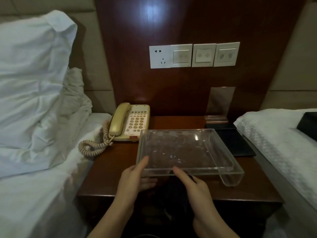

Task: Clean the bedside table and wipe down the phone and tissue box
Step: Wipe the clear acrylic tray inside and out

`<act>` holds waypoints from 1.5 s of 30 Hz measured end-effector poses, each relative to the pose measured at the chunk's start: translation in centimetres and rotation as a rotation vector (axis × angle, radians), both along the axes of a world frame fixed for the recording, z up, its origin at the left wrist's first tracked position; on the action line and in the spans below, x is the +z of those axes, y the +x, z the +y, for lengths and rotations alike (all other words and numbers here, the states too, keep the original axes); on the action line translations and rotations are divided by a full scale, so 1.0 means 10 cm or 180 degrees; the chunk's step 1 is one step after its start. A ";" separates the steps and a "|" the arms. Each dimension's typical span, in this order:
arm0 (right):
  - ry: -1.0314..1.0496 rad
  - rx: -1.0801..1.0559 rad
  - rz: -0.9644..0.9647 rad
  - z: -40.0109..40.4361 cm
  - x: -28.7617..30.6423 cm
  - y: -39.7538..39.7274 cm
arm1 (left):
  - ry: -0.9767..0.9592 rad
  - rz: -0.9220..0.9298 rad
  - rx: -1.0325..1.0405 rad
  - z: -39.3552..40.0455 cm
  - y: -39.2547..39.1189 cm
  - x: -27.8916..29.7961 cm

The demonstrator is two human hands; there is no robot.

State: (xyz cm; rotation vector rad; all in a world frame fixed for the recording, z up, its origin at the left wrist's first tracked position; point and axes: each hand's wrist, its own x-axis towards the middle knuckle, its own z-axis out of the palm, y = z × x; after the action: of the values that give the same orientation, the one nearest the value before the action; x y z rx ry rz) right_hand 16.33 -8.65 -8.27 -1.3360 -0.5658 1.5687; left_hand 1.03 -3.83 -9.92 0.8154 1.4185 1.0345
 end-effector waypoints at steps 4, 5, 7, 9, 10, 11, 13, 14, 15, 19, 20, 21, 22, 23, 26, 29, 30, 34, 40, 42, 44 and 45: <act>-0.0060 -0.0168 -0.0079 0.16 -0.01 0.16 | 0.0195 0.1333 -0.0577 0.11 0.03 0.02; -0.0072 -0.0214 -0.0075 0.19 -0.03 0.19 | 0.0221 0.1441 -0.0704 0.14 0.04 0.01; -0.0094 -0.0229 -0.0083 0.23 -0.05 0.22 | 0.0265 0.1453 -0.0798 0.22 0.06 -0.04; -0.0114 -0.0177 -0.0103 0.28 -0.06 0.20 | 0.0288 0.1479 -0.0689 0.31 0.07 -0.06; -0.0120 -0.0149 -0.0115 0.32 -0.07 0.19 | 0.0314 0.1563 -0.0636 0.36 0.07 -0.07; -0.0130 -0.0115 -0.0139 0.36 -0.08 0.18 | 0.0337 0.1676 -0.0593 0.40 0.07 -0.07; -0.0147 -0.0010 -0.0184 0.45 -0.07 0.15 | 0.0389 0.1940 -0.0541 0.49 0.05 -0.08; -0.0162 0.0051 -0.0197 0.49 -0.06 0.14 | 0.0423 0.2090 -0.0530 0.54 0.05 -0.08; -0.0175 0.0104 -0.0220 0.54 -0.06 0.14 | 0.0452 0.2228 -0.0520 0.59 0.04 -0.08; -0.0175 0.0162 -0.0346 0.76 -0.04 0.15 | 0.0530 0.2506 -0.0557 0.84 0.03 -0.04; -0.0170 0.0152 -0.0360 0.81 -0.04 0.17 | 0.0536 0.2542 -0.0587 0.89 0.04 -0.04; -0.0160 0.0137 -0.0350 0.85 -0.04 0.18 | 0.0548 0.2575 -0.0611 0.94 0.05 -0.05; -0.0156 0.0114 -0.0326 0.89 -0.04 0.19 | 0.0558 0.2625 -0.0605 0.97 0.05 -0.08; -0.0163 0.0092 -0.0289 0.92 -0.05 0.20 | 0.0570 0.2710 -0.0588 0.99 0.06 -0.10; -0.0204 0.0033 -0.0059 0.90 -0.09 0.23 | 0.0643 0.2707 -0.0498 0.93 0.09 -0.17; -0.0105 -0.0196 0.0234 0.84 -0.09 0.28 | 0.0886 0.2440 -0.0473 0.84 0.13 -0.19; -0.0075 -0.0361 0.0271 0.84 -0.10 0.31 | 0.0967 0.2477 -0.0513 0.82 0.14 -0.19; -0.0115 -0.0894 0.0019 0.84 -0.12 0.42 | 0.1261 0.2593 -0.0510 0.80 0.09 -0.18; -0.0067 -0.0376 -0.0551 0.80 -0.16 0.52 | 0.1438 0.3170 -0.0862 0.70 0.03 -0.12; 0.0017 -0.0234 -0.0751 0.85 -0.16 0.53 | 0.1529 0.3482 -0.0855 0.72 0.02 -0.12; 0.0021 -0.0278 -0.0732 0.88 -0.18 0.55 | 0.1597 0.3562 -0.0800 0.73 0.02 -0.12; 0.0038 -0.0322 -0.0734 0.88 -0.19 0.55 | 0.1627 0.3528 -0.0760 0.73 0.02 -0.13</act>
State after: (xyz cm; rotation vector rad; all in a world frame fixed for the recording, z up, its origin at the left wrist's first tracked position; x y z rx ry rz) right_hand 21.86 0.18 -10.19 -1.5239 -0.6367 1.3370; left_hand 1.20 3.48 -11.18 2.0933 1.8793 0.7587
